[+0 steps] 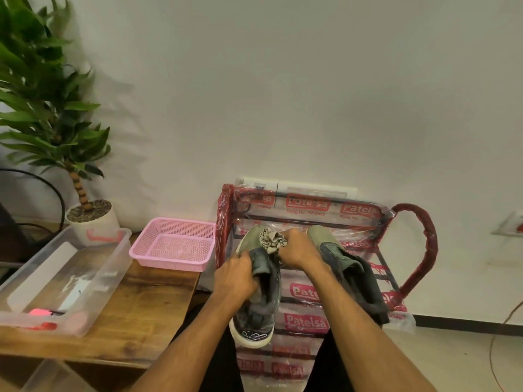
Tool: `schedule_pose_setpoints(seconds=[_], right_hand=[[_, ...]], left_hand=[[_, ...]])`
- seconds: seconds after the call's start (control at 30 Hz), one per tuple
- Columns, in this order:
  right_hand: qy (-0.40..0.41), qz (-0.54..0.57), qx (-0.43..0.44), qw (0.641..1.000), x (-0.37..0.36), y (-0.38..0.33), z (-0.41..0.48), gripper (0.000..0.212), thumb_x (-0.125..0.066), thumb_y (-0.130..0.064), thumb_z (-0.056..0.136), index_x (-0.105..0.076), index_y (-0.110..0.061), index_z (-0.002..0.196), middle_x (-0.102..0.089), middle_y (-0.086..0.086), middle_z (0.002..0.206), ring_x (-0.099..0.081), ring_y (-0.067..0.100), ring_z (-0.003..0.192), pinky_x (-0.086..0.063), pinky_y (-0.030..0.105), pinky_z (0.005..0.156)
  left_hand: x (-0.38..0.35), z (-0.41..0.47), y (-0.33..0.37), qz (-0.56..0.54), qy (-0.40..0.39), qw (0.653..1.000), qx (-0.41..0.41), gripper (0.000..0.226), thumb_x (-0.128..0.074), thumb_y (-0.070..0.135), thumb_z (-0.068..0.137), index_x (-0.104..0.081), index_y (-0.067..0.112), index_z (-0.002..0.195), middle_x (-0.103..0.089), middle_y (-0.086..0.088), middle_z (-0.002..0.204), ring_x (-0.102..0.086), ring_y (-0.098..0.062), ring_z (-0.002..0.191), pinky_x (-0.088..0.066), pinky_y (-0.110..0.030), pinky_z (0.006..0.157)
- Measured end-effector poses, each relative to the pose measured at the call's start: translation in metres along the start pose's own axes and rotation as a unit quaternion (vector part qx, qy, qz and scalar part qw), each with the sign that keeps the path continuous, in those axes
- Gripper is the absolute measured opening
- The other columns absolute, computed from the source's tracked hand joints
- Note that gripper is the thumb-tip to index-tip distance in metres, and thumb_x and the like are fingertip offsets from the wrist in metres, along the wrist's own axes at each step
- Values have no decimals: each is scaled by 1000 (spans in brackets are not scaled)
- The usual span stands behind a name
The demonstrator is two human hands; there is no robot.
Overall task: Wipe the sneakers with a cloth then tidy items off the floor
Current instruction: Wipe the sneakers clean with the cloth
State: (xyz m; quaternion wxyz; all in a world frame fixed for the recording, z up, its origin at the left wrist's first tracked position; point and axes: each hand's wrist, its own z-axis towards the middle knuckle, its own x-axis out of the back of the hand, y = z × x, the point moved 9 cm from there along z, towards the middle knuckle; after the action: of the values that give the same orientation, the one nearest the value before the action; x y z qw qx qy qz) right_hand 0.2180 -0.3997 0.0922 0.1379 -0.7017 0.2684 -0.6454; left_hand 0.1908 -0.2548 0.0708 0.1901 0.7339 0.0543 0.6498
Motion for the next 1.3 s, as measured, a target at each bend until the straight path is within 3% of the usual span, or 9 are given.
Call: schedule_pose_setpoints(seconds=[0.1, 0.2, 0.33, 0.53, 0.7, 0.8, 0.87, 1.1, 1.3], right_hand=[[2, -2, 16, 1000, -7, -1, -7, 11, -56, -13, 83, -57, -19, 74, -69, 13, 88, -63, 30, 76, -43, 30, 63], [18, 29, 15, 999, -5, 6, -9, 19, -52, -7, 83, -53, -21, 70, -65, 8, 81, -58, 26, 74, -42, 30, 64], [61, 93, 11, 994, 6, 20, -2, 26, -52, -7, 80, -50, -23, 60, -63, 2, 71, -59, 24, 71, -48, 34, 62], [82, 123, 10, 989, 20, 28, -1, 35, -49, 4, 82, -55, -28, 67, -61, -6, 70, -60, 21, 76, -45, 31, 65], [141, 109, 106, 978, 33, 9, -7, 54, -48, 7, 81, -66, -25, 121, -69, -3, 111, -62, 17, 102, -46, 24, 78], [56, 7, 185, 981, 9, -7, -7, 63, -51, 6, 79, -59, -28, 132, -53, -3, 141, -46, 17, 132, -38, 29, 108], [22, -73, 198, 977, -2, -7, -5, 70, -52, 10, 79, -51, -25, 140, -39, -3, 152, -31, 17, 142, -26, 29, 114], [165, -151, 151, 963, 15, -19, 4, 64, -53, 7, 84, -49, -22, 141, -48, 2, 143, -45, 26, 130, -40, 38, 104], [62, -152, 295, 941, -2, -30, -12, 58, -59, 3, 81, -61, -26, 131, -50, -3, 143, -41, 21, 133, -41, 37, 101]], left_hand=[[1, -6, -2, 11, -22, 999, 23, 33, -54, 14, 90, -49, 10, 123, -58, -12, 123, -57, -33, 113, -45, -39, 87], [16, -11, 9, 10, 54, 998, 6, 27, -48, 9, 93, -51, 10, 120, -61, -10, 120, -60, -30, 109, -46, -34, 82], [28, -8, 33, 26, 149, 988, -44, 38, -48, 6, 93, -46, 10, 130, -53, -6, 132, -53, -21, 119, -47, -29, 87], [9, -7, 52, 57, 138, 983, -106, 58, -47, 3, 90, -33, 11, 145, -31, -9, 154, -27, -21, 142, -35, -30, 108], [3, -13, 63, 41, 139, 979, -142, 57, -50, 9, 87, -40, 15, 143, -33, -8, 152, -32, -21, 140, -32, -28, 109], [7, -14, 59, 35, 153, 977, -141, 46, -49, 14, 90, -48, 16, 136, -42, -5, 146, -36, -18, 136, -34, -26, 106], [10, -14, 54, 32, 163, 975, -147, 43, -47, 15, 91, -51, 17, 134, -48, -1, 141, -37, -16, 134, -35, -26, 105], [4, -13, 52, 38, 149, 975, -163, 51, -46, 18, 94, -40, 19, 144, -44, 1, 148, -32, -15, 140, -30, -28, 111], [6, -16, 45, 16, 170, 973, -155, 38, -48, 14, 91, -56, 18, 128, -58, 0, 132, -48, -15, 124, -40, -25, 97]])
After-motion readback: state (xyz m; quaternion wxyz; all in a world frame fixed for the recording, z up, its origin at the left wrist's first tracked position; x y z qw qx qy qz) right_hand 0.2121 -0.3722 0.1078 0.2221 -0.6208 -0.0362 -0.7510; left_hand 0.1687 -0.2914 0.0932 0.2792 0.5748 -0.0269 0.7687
